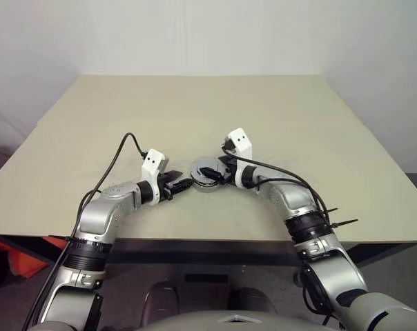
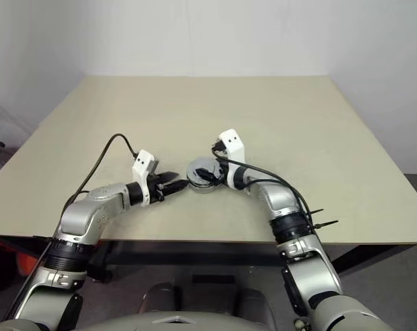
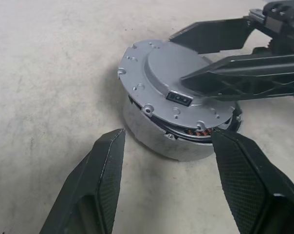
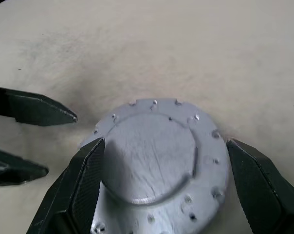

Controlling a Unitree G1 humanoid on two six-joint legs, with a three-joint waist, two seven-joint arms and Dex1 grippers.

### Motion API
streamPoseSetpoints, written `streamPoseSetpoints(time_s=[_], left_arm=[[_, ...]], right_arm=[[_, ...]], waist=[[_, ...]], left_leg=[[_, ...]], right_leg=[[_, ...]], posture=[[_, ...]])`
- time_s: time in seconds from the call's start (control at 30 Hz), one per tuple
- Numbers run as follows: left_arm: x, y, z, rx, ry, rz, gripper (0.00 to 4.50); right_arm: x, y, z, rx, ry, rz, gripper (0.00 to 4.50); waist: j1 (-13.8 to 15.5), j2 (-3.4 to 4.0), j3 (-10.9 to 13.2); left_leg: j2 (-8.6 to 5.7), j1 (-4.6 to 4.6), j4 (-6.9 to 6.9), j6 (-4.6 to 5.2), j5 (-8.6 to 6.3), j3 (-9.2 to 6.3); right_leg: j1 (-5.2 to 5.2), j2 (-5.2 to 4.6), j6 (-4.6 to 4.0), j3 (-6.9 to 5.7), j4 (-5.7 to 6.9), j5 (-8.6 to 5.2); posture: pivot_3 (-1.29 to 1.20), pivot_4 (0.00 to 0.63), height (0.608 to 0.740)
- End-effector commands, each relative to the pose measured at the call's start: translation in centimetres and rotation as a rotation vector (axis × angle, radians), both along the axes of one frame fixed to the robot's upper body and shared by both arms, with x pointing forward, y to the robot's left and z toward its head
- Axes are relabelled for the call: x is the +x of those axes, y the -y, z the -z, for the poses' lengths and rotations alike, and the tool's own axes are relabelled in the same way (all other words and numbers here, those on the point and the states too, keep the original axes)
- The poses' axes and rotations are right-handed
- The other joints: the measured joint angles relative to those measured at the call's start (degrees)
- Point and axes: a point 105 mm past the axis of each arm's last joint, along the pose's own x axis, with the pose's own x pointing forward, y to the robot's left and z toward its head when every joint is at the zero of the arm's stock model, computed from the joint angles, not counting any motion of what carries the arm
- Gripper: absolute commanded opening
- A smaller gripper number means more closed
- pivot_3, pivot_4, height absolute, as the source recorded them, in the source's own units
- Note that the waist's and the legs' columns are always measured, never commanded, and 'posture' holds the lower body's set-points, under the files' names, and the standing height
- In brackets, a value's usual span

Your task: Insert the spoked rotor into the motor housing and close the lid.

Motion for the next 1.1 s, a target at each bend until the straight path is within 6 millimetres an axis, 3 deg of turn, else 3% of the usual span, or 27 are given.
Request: streamPoseSetpoints(time_s=[0.03,0.53,0.73,1.1], left_arm=[[0.0,-0.4,-1.4,-0.007,0.047,-0.005,3.0],[-0.2,-0.3,-1.1,0.001,0.039,-0.008,3.0],[-0.1,-0.4,-1.1,0.004,0.038,-0.01,3.0],[-0.3,-0.5,-1.0,0.01,0.033,-0.012,3.0]], right_arm=[[0.5,-0.9,-1.4,-0.001,0.081,-0.015,4.48],[0.8,-1.3,-4.6,-0.003,0.293,-0.038,4.48],[-0.9,-1.8,-3.1,-0.016,0.242,-0.102,4.48],[-0.6,-1.3,-0.7,-0.059,0.194,-0.069,4.48]], waist=[[-0.01,0.0,0.0],[-0.06,0.0,0.0],[-0.04,0.0,0.0],[-0.04,-0.01,0.0]], left_leg=[[0.0,-0.07,0.01,0.01,0.0,0.0],[0.01,-0.08,0.07,0.01,0.0,0.0],[0.01,-0.09,0.07,0.03,-0.01,-0.01],[0.02,-0.06,0.16,0.02,-0.01,-0.01]], right_leg=[[-0.05,0.0,-0.01,0.0,0.0,0.01],[-0.06,0.0,-0.02,0.0,0.05,0.02],[-0.05,0.0,-0.02,0.0,0.04,0.02],[-0.03,0.0,-0.02,0.0,0.11,0.02]], posture=[[0.0,0.0,0.74],[0.0,0.0,0.74],[0.0,0.0,0.74],[0.0,0.0,0.74]])
